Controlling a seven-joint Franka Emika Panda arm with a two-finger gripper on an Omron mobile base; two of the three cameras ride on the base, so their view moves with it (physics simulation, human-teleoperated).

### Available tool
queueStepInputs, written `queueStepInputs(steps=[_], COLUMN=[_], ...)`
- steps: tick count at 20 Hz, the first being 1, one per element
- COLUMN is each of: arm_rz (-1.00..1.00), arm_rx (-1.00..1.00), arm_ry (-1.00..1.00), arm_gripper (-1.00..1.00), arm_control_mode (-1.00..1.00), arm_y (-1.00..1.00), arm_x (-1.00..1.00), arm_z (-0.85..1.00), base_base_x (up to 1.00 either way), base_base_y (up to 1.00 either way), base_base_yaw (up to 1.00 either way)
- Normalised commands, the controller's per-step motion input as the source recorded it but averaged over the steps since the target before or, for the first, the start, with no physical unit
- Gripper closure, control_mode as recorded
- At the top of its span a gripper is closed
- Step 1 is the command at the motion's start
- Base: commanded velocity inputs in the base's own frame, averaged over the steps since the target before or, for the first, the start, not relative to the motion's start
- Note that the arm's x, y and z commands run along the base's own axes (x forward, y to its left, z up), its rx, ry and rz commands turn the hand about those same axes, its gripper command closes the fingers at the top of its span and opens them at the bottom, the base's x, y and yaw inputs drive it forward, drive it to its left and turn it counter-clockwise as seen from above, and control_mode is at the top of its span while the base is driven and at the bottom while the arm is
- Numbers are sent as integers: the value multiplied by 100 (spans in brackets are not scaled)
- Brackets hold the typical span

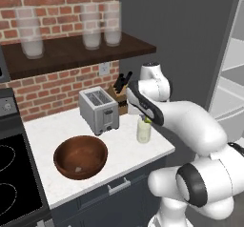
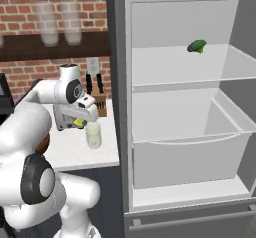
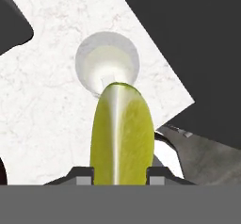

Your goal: Grab a lemon wedge from the fridge and one ice cube from the ice bowl, and put them in the glass of lemonade.

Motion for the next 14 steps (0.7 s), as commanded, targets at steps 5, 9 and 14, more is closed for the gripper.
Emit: queueStepInputs(steps=[5, 9, 14], arm_rz=[-7, -4, -1], arm_rx=[4, -1, -1], arm_ry=[12, 1, 2], arm_gripper=[100, 100, 100], arm_control_mode=[-100, -100, -100], arm_y=[0, 0, 0], arm_x=[38, 34, 47], arm_z=[-7, 0, 0], base_base_x=[0, 0, 0], base_base_y=[0, 0, 0], base_base_yaw=[0, 0, 0])
